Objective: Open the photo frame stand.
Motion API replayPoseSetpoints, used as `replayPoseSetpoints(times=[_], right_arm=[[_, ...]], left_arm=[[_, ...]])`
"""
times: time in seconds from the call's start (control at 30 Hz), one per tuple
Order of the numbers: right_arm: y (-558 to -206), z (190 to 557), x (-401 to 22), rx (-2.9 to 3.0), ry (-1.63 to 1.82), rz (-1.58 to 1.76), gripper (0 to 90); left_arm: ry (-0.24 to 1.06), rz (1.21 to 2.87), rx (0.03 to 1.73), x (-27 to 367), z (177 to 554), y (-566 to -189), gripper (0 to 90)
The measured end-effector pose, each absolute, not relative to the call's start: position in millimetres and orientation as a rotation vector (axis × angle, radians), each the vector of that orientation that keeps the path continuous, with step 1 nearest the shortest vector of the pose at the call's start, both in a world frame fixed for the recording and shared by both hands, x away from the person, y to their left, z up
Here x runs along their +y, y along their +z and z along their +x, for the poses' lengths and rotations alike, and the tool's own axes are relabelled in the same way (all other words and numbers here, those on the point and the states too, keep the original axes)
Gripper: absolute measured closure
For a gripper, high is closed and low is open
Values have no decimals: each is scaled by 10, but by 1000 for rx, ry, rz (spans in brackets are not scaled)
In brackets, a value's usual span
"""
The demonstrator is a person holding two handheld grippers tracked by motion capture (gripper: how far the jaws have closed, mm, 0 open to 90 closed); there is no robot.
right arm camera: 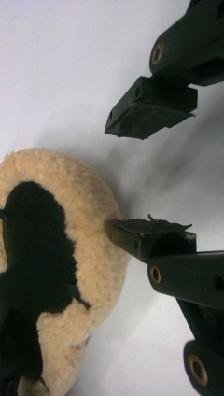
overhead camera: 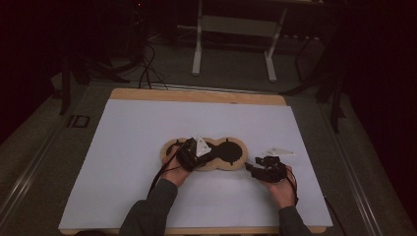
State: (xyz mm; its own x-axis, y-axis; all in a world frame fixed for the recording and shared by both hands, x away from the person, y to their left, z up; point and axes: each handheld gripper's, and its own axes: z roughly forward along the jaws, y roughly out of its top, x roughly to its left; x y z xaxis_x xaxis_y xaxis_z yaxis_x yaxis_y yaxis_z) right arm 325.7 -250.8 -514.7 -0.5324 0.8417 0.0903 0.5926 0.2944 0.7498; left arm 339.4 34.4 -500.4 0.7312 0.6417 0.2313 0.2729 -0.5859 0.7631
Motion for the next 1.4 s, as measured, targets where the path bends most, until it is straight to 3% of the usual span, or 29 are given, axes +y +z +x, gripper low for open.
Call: replayPoseSetpoints(times=[0.97,1.4], right_arm=[[-4978,3242,-2524,2220,1229,1340,425],[-4858,3254,-2483,2224,1313,1345,365]], left_arm=[[612,2088,698,488,3338,-5001,709],[621,2045,699,545,3283,-5017,706]])
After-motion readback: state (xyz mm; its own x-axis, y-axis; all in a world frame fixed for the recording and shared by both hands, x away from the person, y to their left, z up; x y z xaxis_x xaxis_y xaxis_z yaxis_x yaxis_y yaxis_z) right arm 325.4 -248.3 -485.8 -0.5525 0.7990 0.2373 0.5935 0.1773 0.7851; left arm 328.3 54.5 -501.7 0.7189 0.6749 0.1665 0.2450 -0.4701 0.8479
